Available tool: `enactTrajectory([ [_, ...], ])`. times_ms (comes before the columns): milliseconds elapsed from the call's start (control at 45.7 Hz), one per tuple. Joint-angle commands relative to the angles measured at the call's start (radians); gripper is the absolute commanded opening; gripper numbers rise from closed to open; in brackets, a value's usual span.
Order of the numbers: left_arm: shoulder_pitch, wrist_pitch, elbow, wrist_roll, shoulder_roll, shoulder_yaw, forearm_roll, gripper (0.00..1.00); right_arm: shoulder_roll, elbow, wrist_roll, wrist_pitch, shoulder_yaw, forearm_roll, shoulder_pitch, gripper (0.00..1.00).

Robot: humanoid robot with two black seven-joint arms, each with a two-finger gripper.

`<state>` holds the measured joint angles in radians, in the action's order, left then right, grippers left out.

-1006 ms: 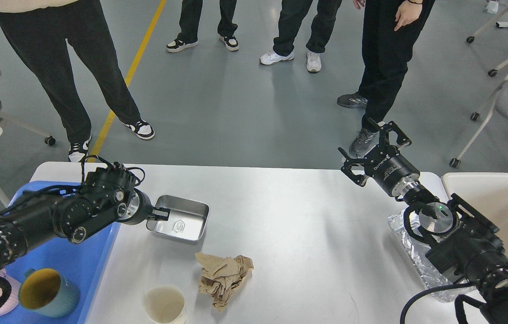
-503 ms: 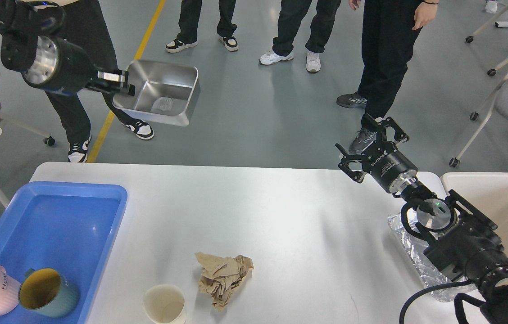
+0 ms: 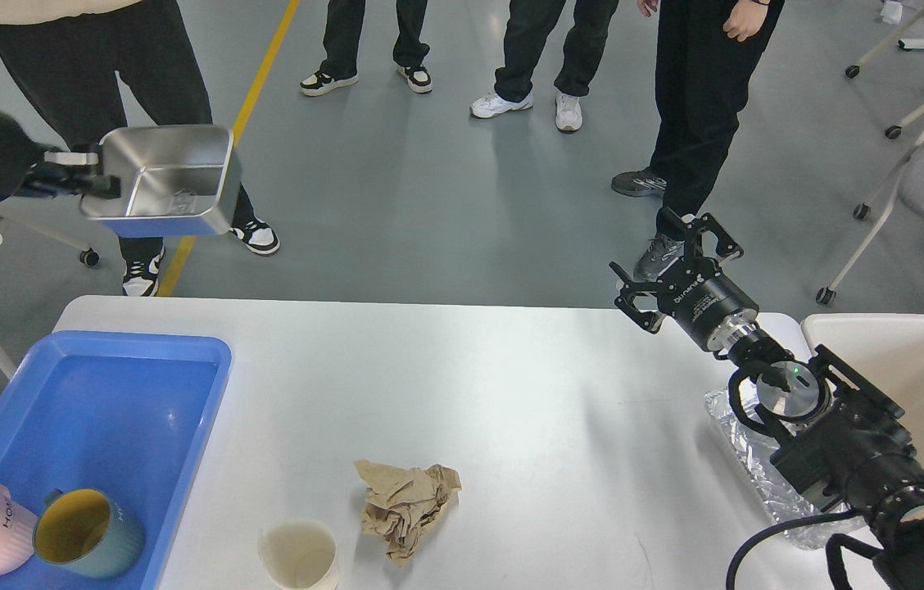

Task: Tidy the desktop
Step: 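Lift the steel box and swing it toward the blue tray, then lower the steel box into the blue tray and release it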

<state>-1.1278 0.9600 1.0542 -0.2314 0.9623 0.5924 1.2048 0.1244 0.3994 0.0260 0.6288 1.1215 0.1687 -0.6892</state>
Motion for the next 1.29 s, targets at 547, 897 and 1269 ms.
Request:
enactTrajectory([
  [547,0.258,-0.389,-0.839,0.692,-0.270,-0.460,0.248,0.00,-0.008,0.009,0.002,0.000,-0.009,0.012,0.030,1.00],
  [897,0.322,-0.515,-0.948,0.686,-0.393,-0.615,0.065,0.00,-0.009,0.009,0.002,0.000,-0.009,0.012,0.039,1.00],
  [1269,0.402,-0.604,-0.965,0.655,-0.427,-0.615,-0.010,0.04,-0.006,0.009,0.002,0.000,-0.009,0.012,0.045,1.00],
])
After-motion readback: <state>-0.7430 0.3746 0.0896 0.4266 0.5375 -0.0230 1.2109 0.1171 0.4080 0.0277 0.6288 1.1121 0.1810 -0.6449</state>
